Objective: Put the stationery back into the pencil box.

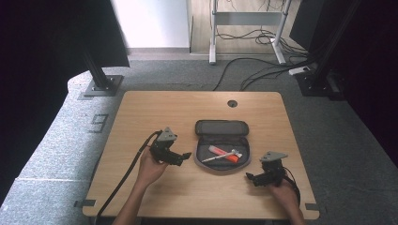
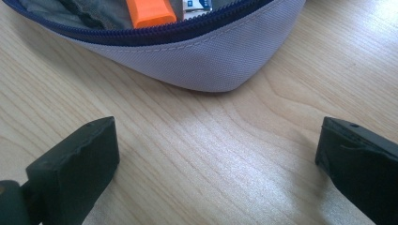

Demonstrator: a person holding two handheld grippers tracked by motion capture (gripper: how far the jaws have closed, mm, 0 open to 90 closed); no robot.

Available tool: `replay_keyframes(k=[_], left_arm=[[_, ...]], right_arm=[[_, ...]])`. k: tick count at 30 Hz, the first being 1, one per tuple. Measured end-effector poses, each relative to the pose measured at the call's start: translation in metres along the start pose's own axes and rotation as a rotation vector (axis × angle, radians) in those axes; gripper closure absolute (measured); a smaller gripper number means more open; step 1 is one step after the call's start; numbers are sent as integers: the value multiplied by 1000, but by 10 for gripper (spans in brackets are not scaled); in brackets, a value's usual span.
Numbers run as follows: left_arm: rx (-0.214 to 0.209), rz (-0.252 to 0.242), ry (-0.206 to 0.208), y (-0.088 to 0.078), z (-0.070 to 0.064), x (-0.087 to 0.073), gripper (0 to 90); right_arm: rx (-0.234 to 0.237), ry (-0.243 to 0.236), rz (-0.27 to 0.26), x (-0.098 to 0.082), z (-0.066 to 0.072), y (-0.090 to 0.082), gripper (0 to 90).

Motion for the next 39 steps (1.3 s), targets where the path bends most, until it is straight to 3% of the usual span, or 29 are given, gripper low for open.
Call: replay_keyframes(k=[3, 15, 23, 31, 36, 39], left_arm=[[-12, -3, -12, -1, 2, -9, 35], [22, 18, -45, 0, 13, -46, 0], [37, 59, -57, 6, 17, -67, 0], [65, 113, -50, 14, 20, -85, 0], [106, 165, -16, 22, 19, -93, 0], [104, 171, -28, 22, 18, -93, 0]], right_arm=[[0, 0, 0, 0, 0, 0, 0], [0, 0, 0, 0, 0, 0, 0], [-1, 0, 0, 0, 0, 0, 0], [-1, 0, 0, 0, 0, 0, 0], [-1, 0, 0, 0, 0, 0, 0], [0, 1, 0, 0, 0, 0, 0]])
Point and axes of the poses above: each handheld gripper's, and its own axes: y roughly forward along the jaws, x roughly out of its top, z roughly to its left, the point moved 6 cm from there along y, roughly forward along the jaws, and after that the axes turned 1 degree about x, right-handed, at the moved point
